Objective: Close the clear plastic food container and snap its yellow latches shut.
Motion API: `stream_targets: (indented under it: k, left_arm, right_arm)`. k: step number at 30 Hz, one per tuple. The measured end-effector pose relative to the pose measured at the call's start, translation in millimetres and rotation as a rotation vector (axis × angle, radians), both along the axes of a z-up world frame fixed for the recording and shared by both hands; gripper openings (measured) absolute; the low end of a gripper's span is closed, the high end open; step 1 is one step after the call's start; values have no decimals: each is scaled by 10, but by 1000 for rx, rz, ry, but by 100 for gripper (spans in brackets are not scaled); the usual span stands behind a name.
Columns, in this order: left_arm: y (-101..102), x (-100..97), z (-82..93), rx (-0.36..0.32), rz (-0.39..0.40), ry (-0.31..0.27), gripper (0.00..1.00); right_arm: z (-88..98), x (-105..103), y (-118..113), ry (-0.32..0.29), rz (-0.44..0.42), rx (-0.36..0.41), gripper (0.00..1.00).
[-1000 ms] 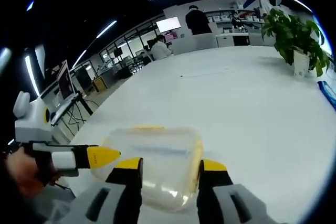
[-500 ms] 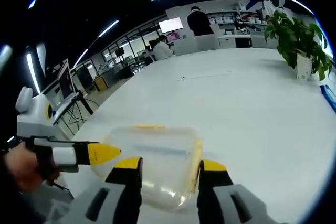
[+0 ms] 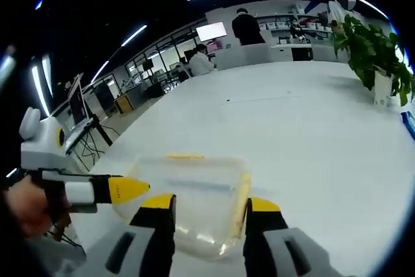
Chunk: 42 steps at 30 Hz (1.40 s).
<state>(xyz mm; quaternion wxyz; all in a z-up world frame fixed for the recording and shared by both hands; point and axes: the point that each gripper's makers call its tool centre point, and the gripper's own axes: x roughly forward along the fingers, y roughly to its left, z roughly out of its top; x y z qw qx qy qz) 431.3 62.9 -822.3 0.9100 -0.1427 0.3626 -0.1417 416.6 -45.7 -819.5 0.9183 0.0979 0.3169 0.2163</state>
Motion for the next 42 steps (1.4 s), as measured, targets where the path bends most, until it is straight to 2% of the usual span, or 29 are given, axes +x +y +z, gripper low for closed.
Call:
stream_targets:
  k: [15,25,32,40,42]
  left_arm:
    - [90,401,13,4,-4,-8,44]
    - [131,626,19,10,-26,-5,45]
    - [136,623,22,6,-21,-16,45]
    - [148,626,27,4,-22,-24,46]
    - [160,640,43,24,-42,-36,45]
  right_arm:
    - [-4,416,88,6,-12,-1,39]
    - [-8,605,138,17,-11,-10,40]
    - [-9,604,140,8,-14,-9,41]
    - [-1,610,134,33,-23,0,42]
    - [16,609,140,25,6,-22,42]
